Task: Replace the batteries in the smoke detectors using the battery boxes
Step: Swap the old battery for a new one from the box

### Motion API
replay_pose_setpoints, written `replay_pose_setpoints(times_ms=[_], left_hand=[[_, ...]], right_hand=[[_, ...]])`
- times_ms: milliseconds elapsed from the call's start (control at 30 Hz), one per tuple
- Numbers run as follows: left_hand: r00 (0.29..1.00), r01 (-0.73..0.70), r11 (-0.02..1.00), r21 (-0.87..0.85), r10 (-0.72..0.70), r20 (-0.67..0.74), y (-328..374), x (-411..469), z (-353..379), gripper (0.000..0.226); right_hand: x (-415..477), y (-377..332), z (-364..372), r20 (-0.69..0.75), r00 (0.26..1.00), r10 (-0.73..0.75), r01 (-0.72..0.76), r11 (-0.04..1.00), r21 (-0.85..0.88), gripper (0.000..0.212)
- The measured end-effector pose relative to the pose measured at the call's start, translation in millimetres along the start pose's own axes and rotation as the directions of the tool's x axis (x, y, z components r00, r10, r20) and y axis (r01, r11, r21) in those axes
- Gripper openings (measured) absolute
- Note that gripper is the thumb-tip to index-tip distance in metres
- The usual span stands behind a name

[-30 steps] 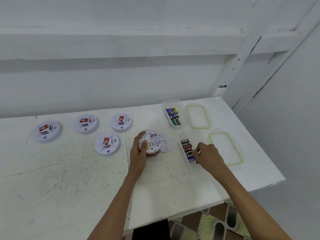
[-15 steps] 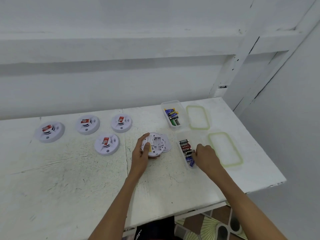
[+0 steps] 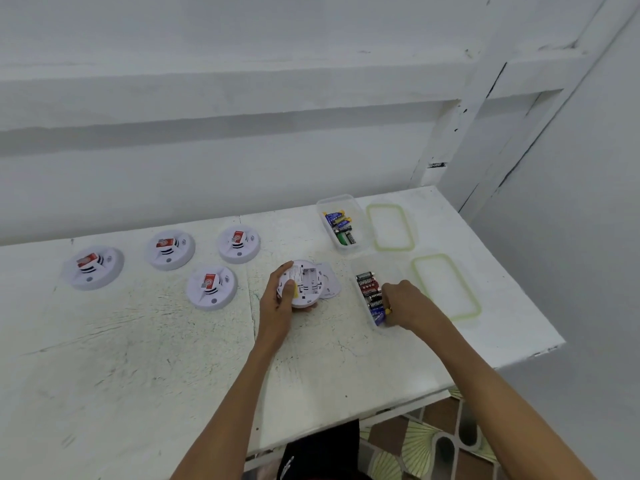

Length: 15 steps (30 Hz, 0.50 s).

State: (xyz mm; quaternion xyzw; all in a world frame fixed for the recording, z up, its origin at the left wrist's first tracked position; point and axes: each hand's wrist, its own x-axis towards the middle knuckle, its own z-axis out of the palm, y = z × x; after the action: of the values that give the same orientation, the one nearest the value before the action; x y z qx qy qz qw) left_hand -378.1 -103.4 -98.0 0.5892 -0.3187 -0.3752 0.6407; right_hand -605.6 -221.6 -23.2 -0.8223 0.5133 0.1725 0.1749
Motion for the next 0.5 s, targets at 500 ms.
replay_pose_setpoints(times_ms=[500], left_hand=[[0.999, 0.047, 0.999, -0.027, -0.047, 0.004, 14, -6, 1, 0.035]], right_hand=[[4, -2, -11, 0.007, 1.000, 0.001, 0.000, 0.998, -0.056, 0.031]])
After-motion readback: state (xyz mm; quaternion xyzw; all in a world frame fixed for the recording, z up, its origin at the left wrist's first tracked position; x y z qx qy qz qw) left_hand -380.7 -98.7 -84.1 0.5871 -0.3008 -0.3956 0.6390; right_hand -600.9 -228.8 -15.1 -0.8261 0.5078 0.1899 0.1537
